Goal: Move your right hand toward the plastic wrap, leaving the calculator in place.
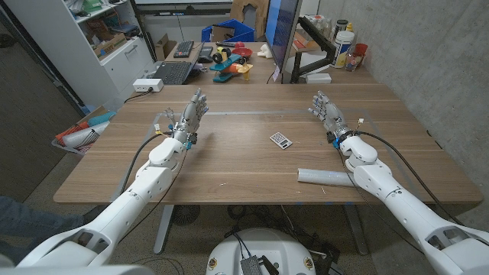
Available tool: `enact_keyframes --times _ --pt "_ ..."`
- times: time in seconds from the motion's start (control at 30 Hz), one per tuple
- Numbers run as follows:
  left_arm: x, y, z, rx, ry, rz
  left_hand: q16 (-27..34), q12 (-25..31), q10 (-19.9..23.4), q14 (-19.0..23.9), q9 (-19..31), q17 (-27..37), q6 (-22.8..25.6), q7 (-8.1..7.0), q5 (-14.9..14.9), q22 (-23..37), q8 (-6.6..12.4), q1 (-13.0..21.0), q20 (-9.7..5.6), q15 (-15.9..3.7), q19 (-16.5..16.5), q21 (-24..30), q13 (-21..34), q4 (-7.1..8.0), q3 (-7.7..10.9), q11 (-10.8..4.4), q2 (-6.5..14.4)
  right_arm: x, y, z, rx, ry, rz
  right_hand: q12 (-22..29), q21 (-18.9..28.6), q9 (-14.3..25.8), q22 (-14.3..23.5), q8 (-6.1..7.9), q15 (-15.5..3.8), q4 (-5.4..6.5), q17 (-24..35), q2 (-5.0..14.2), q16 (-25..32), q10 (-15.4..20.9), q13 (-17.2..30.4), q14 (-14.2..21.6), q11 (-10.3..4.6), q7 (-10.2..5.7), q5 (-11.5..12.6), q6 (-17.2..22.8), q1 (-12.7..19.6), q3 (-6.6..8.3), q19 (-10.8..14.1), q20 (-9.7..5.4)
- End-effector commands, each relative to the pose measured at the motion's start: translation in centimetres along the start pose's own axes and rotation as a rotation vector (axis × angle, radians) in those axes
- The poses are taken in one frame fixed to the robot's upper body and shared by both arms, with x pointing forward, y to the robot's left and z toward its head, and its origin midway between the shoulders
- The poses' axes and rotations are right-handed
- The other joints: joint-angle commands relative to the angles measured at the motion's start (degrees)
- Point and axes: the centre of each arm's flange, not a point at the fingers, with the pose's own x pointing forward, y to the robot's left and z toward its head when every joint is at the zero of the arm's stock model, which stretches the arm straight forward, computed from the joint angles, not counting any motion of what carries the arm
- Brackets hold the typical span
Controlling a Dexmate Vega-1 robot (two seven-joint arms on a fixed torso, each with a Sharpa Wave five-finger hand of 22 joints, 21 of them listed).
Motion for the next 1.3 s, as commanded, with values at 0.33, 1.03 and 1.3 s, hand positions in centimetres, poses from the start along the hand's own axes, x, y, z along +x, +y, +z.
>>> enact_keyframes --times 0.33,1.03,1.3 --pt "0.7 0.0 -0.3 -0.013 0.009 -0.002 0.28 0.34 -0.34 -0.21 0.27 0.08 0.33 0.35 0.29 0.08 0.31 0.71 0.12 -0.15 -0.37 -0.08 0.00 -0.10 0.35 0.09 0.28 0.4 0.1 0.2 -0.018 0.007 0.012 0.26 -0.05 0.26 0.25 0.22 0.59 -0.06 -0.09 0.02 0.34 0.27 0.09 0.09 0.41 -0.13 0.18 0.42 0.42 0.42 0.56 0.19" --pt "0.1 0.2 -0.2 -0.007 0.022 -0.006 0.32 0.44 0.26 0.16 0.29 0.04 1.03 0.59 0.14 0.11 0.43 0.90 0.29 -0.16 -0.17 -0.78 -0.14 -0.30 0.37 0.14 0.63 0.3 0.5 1.1 -0.041 -0.027 0.030 0.08 -0.58 0.26 0.27 0.15 0.46 -0.35 -0.44 0.15 0.35 0.73 0.04 0.33 0.08 -0.41 0.13 0.54 0.63 0.51 0.99 0.22" --pt "0.0 0.2 -0.3 -0.004 0.029 -0.011 0.35 0.47 0.46 0.32 0.29 0.03 1.17 0.61 0.08 0.11 0.43 0.96 0.31 -0.13 -0.09 -1.00 -0.18 -0.37 0.37 0.05 0.73 0.0 0.5 1.2 -0.060 -0.040 0.031 -0.02 -0.76 0.27 0.27 0.03 0.22 -0.47 -0.58 0.19 0.40 0.85 0.03 0.56 0.00 -0.65 0.11 0.32 0.70 0.53 1.32 0.09"
